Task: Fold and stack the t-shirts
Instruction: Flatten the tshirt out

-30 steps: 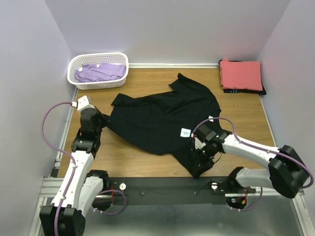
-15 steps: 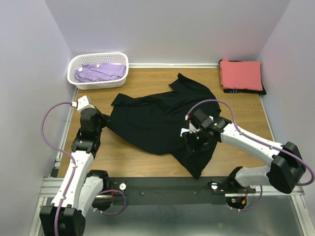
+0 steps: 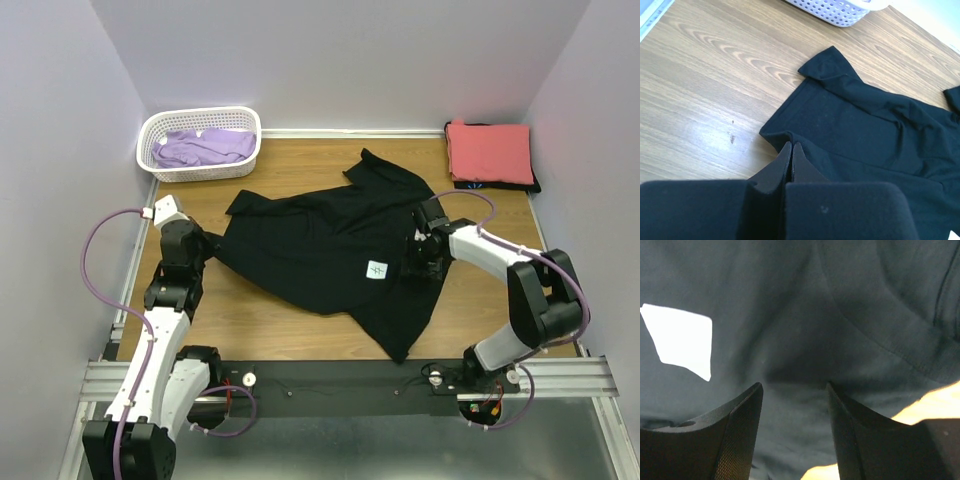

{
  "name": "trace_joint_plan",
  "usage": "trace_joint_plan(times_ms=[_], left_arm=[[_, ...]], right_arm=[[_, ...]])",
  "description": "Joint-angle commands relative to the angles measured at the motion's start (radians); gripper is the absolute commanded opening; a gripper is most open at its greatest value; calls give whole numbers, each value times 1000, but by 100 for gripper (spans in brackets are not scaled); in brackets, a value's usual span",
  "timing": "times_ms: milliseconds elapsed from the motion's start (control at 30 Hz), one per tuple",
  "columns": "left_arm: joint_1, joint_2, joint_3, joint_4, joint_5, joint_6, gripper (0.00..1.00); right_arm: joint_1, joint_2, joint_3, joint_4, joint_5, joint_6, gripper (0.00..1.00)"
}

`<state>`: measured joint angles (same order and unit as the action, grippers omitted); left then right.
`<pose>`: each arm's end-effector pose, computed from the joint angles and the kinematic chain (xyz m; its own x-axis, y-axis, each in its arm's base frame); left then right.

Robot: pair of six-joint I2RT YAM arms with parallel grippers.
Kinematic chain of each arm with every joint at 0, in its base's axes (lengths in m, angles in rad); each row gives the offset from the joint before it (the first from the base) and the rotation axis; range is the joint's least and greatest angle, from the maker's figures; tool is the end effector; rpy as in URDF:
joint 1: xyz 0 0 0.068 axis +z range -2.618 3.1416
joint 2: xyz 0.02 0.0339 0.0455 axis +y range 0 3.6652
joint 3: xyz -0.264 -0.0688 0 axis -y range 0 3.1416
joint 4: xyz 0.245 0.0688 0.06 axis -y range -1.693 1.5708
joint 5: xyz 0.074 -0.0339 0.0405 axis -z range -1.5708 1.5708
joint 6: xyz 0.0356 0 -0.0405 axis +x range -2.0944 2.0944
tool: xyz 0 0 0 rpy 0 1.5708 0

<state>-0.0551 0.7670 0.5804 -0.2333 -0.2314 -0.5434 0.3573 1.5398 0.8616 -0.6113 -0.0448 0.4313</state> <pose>0.1812 -0.0018 0.2659 -0.2680 -0.4893 -0.8299 -0.3436 0.8534 -0.3921 0.2530 0.0962 0.1651 -0.9685 0.0842 -0.2342 0.0483 0.9867 0.1551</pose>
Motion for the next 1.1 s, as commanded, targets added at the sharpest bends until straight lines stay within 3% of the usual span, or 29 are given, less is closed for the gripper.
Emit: trace_joint_plan(times_ms=[0, 367, 467, 700, 900, 1067], left_arm=[[23, 12, -7, 20, -22, -9, 0], [34, 169, 50, 126, 40, -40, 0], [38, 195, 50, 130, 66, -30, 0], [40, 189, 30, 140, 86, -27, 0], [41, 187, 29, 138, 102, -23, 0], [41, 176, 21, 137, 107, -23, 0]], right_arm=[[-50, 103, 28, 148, 111, -12, 61], [-198, 422, 381, 245, 105, -112, 65], [-195, 411, 422, 245, -33, -105, 67], [-187, 148, 188, 246, -246, -97, 72], [-187, -9, 1, 248, -320, -97, 71], [-187, -17, -49, 246, -380, -123, 71]])
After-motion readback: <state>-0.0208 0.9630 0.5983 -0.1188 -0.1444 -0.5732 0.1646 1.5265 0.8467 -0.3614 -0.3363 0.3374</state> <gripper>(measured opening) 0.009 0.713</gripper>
